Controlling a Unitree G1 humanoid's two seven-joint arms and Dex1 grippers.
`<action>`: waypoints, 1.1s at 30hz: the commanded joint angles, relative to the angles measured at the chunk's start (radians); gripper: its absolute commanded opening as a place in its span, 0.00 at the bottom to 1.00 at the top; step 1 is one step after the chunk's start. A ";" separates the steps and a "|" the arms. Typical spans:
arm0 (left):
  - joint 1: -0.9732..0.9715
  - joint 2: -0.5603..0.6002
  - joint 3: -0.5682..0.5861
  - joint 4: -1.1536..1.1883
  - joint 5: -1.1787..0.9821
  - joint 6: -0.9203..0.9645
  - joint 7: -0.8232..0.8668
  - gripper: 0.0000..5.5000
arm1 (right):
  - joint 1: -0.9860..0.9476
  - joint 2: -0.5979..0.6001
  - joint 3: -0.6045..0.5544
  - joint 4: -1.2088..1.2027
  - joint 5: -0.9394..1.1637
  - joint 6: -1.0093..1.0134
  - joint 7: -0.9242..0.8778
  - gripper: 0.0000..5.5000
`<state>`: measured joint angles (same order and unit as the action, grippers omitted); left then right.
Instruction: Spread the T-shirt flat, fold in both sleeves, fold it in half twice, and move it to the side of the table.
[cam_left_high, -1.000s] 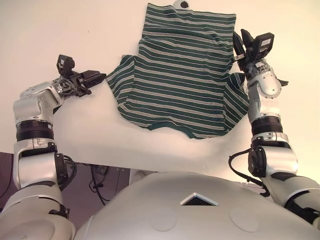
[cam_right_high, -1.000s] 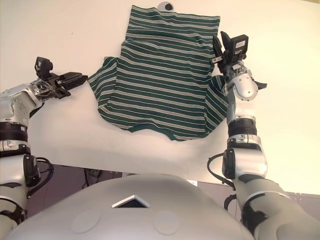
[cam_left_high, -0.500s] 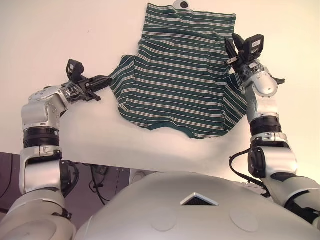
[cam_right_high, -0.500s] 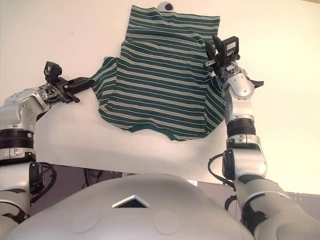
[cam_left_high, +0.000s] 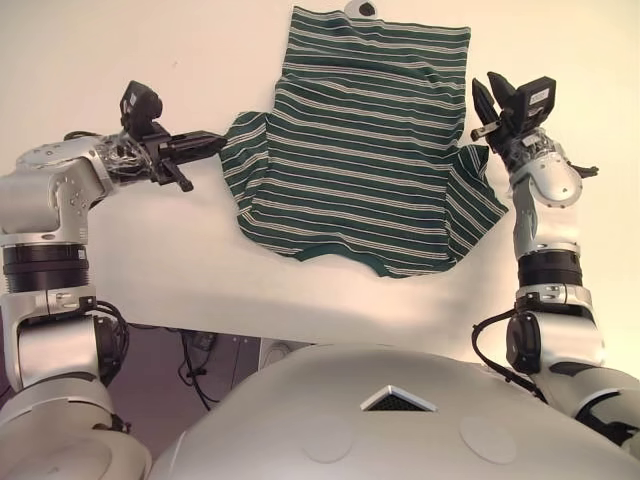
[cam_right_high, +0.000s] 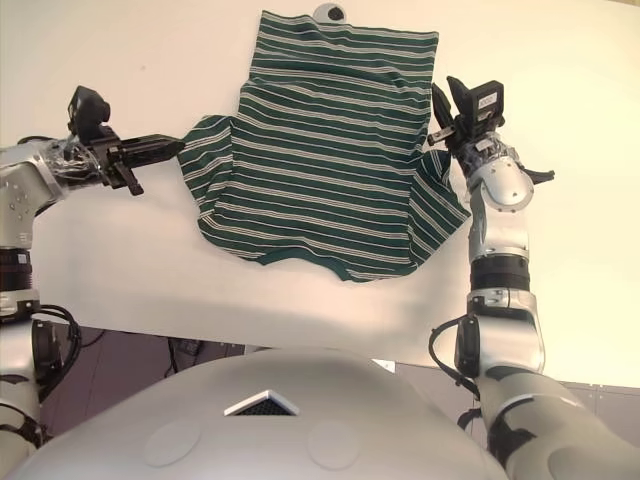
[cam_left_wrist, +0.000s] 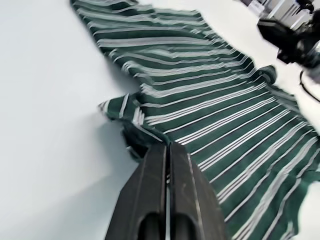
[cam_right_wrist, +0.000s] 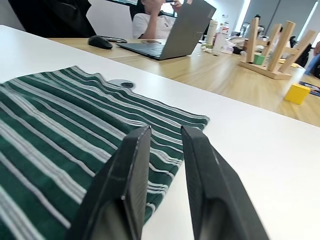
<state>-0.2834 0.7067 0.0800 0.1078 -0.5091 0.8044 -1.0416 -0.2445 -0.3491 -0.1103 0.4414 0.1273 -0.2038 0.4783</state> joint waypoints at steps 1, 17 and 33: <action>-0.032 -0.098 -0.010 -0.101 -0.065 0.100 0.089 0.01 | 0.035 -0.048 -0.011 -0.100 0.015 0.066 0.026 0.20; 0.167 -0.361 -0.008 -0.266 -0.106 0.010 0.326 0.26 | 0.350 -0.339 -0.244 -0.601 0.506 0.972 0.293 0.20; 0.108 -0.596 0.091 -0.161 0.171 -0.798 0.680 0.26 | 0.501 -0.408 -0.163 -0.569 0.433 1.049 0.341 0.29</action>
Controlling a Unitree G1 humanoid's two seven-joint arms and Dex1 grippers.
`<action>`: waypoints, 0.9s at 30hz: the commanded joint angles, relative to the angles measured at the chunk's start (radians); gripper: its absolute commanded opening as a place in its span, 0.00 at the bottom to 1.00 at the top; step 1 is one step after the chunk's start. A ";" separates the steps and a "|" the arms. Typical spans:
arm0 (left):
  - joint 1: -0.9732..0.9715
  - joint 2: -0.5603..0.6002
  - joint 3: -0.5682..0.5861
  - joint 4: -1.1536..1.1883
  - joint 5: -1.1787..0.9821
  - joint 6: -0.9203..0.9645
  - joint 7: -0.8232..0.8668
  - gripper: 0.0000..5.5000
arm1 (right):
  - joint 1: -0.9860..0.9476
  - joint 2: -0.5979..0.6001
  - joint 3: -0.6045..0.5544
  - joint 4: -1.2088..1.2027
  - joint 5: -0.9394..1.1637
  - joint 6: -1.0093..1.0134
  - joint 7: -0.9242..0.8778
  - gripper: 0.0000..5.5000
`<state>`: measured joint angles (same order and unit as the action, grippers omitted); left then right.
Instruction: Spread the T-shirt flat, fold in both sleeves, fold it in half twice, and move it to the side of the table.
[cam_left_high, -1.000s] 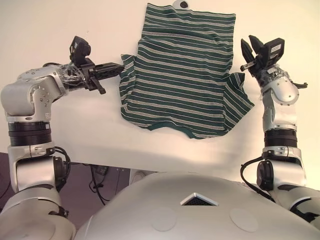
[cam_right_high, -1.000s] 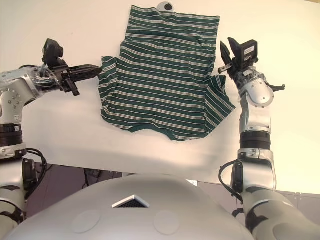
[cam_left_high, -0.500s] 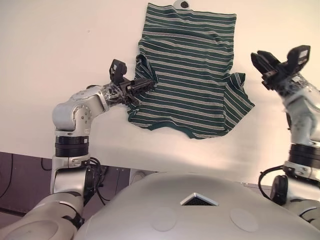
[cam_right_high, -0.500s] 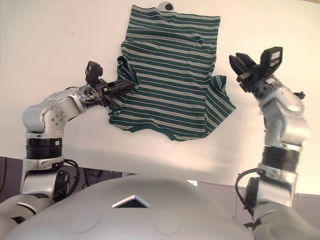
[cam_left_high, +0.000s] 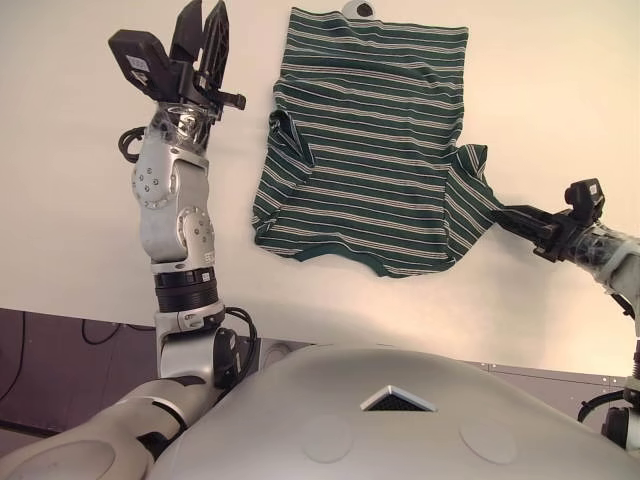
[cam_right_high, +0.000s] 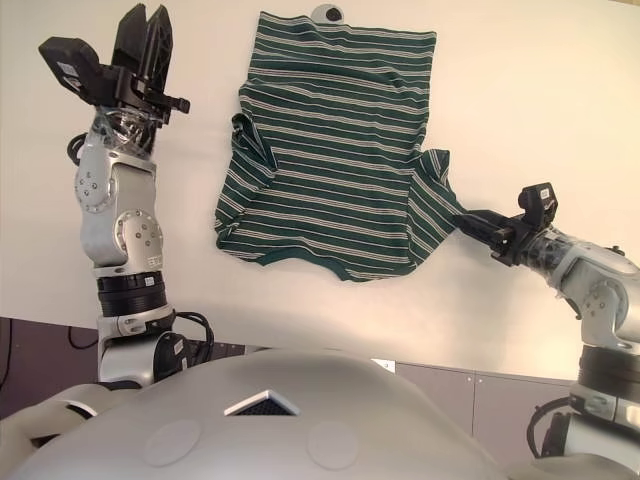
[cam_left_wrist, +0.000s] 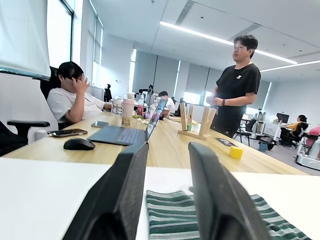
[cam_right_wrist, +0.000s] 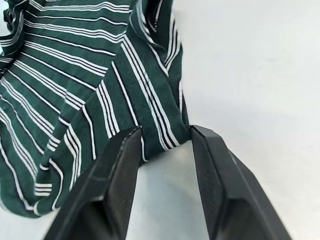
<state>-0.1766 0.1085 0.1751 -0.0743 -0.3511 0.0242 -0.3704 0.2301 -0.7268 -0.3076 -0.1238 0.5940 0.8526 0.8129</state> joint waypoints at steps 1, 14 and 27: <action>0.001 0.002 -0.005 0.023 0.011 -0.019 0.009 0.26 | 0.025 -0.029 0.038 -0.002 -0.038 -0.013 0.009 0.27; 0.023 0.010 -0.038 0.044 0.009 -0.005 0.000 0.26 | -0.021 -0.046 0.030 -0.185 0.054 0.044 0.051 0.00; -0.037 0.051 -0.024 0.138 -0.004 0.028 -0.021 0.26 | -0.220 0.098 0.328 -0.276 0.013 0.114 -0.149 0.06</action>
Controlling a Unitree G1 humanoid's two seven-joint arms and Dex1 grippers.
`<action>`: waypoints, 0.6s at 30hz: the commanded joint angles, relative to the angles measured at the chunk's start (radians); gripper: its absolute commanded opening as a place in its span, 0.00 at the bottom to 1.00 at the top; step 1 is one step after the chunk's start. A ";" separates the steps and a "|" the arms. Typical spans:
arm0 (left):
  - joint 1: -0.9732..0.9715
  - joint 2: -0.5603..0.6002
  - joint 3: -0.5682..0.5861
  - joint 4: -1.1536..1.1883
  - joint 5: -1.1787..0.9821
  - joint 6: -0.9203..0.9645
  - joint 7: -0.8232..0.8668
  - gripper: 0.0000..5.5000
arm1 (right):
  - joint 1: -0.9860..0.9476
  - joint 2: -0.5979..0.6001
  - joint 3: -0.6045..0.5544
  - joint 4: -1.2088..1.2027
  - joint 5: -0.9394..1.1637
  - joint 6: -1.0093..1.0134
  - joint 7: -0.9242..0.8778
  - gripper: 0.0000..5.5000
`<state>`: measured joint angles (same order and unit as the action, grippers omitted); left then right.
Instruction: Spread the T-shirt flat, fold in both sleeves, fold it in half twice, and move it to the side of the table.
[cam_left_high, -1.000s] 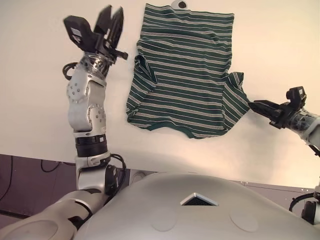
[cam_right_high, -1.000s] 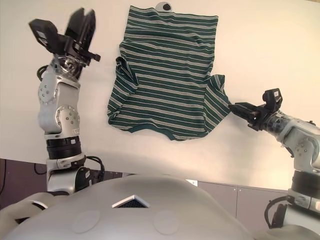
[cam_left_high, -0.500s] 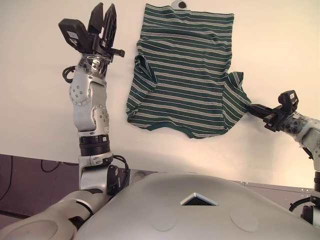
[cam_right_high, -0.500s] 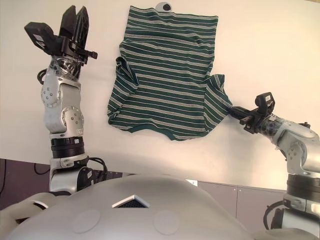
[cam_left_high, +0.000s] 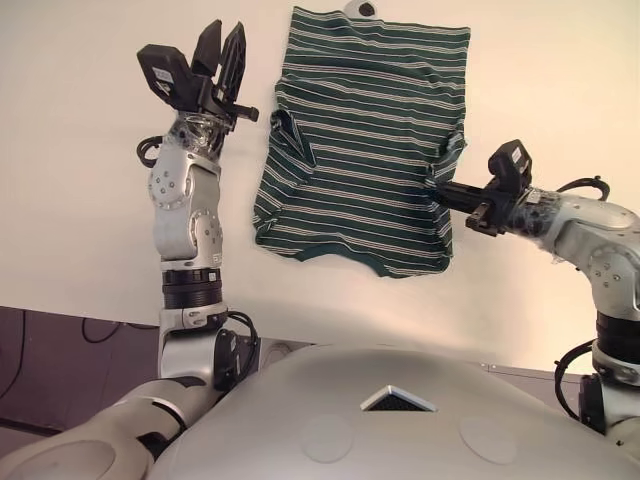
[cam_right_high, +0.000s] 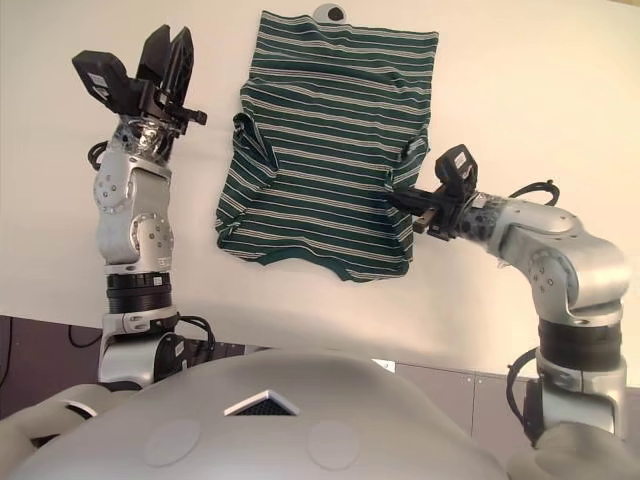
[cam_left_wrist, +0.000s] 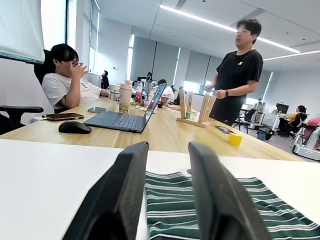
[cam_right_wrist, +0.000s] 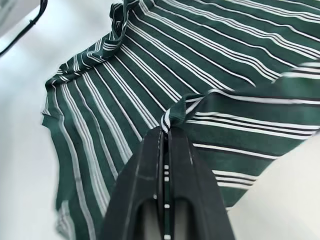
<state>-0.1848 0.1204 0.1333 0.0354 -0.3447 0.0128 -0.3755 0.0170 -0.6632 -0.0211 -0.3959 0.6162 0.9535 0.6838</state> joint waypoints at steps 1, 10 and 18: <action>-0.027 0.056 0.026 0.023 -0.039 0.081 -0.033 0.26 | -0.012 0.037 0.036 -0.006 0.003 0.017 -0.017 0.10; 0.091 0.271 0.001 -0.042 -0.039 0.111 -0.298 0.26 | -0.062 -0.002 -0.109 0.044 0.188 0.016 0.103 0.21; 0.381 0.574 0.017 -0.105 0.032 -0.173 -0.710 0.31 | 0.262 -0.118 -0.241 -0.007 0.080 -0.247 0.310 0.21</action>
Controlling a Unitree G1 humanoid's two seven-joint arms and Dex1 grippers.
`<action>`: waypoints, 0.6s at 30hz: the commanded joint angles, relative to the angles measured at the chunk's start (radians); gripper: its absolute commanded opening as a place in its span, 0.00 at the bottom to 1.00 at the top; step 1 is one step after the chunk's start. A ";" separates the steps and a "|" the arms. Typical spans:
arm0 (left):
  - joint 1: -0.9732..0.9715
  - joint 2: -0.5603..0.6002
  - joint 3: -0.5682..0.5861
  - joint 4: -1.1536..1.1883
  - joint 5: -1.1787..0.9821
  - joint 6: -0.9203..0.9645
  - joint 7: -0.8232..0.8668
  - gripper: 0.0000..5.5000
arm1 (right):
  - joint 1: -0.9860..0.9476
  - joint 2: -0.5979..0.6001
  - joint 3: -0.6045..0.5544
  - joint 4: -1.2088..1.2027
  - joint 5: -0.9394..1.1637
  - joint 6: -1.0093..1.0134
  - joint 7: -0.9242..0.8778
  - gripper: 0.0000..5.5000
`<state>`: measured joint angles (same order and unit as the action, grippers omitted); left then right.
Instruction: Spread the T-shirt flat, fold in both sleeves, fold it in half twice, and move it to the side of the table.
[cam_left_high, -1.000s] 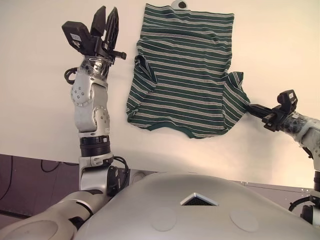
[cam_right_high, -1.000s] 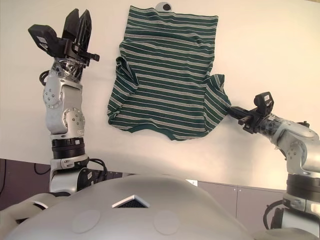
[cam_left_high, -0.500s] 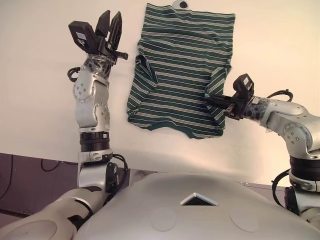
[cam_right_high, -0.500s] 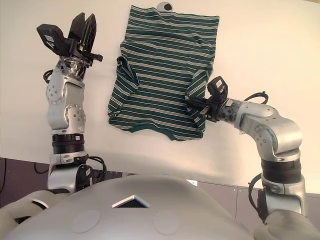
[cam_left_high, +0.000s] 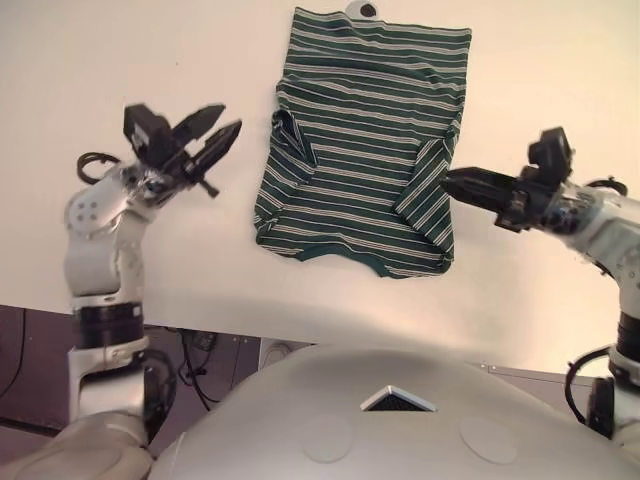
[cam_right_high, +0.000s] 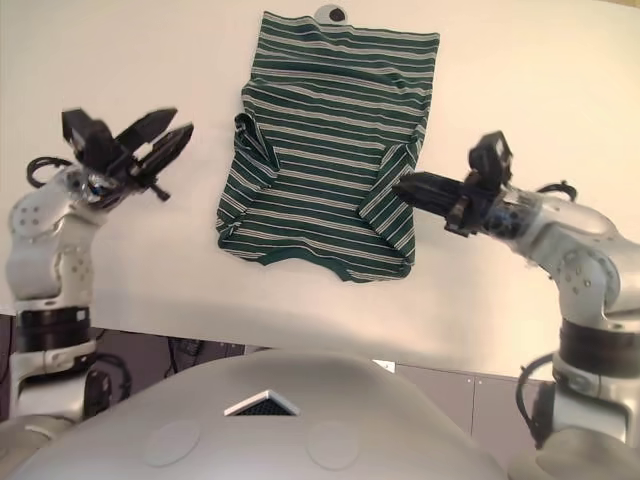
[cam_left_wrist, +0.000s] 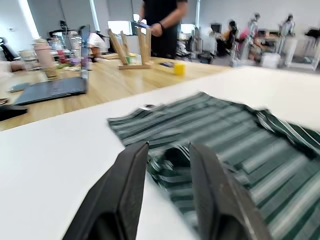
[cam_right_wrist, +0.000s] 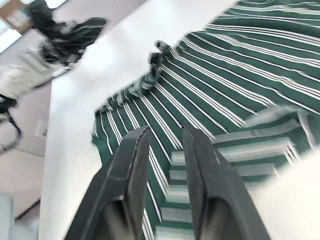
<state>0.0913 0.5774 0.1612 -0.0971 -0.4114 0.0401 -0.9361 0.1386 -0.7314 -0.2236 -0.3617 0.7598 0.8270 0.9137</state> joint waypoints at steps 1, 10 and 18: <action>0.133 0.145 -0.015 0.061 0.124 -0.273 -0.195 0.34 | 0.195 -0.057 -0.044 -0.047 -0.098 -0.172 0.103 0.21; 0.123 0.128 -0.189 0.273 0.382 -0.627 -0.177 0.55 | 0.361 -0.005 0.117 0.269 -0.602 -1.098 0.210 0.38; 0.063 0.138 -0.289 0.340 0.407 -0.687 -0.143 0.51 | 0.328 0.036 0.253 0.168 -0.706 -1.219 0.099 0.38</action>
<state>0.1497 0.6995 -0.0899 0.2158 -0.0482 -0.6603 -1.0694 0.4755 -0.7125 -0.0038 -0.1170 0.0789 -0.4255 1.0365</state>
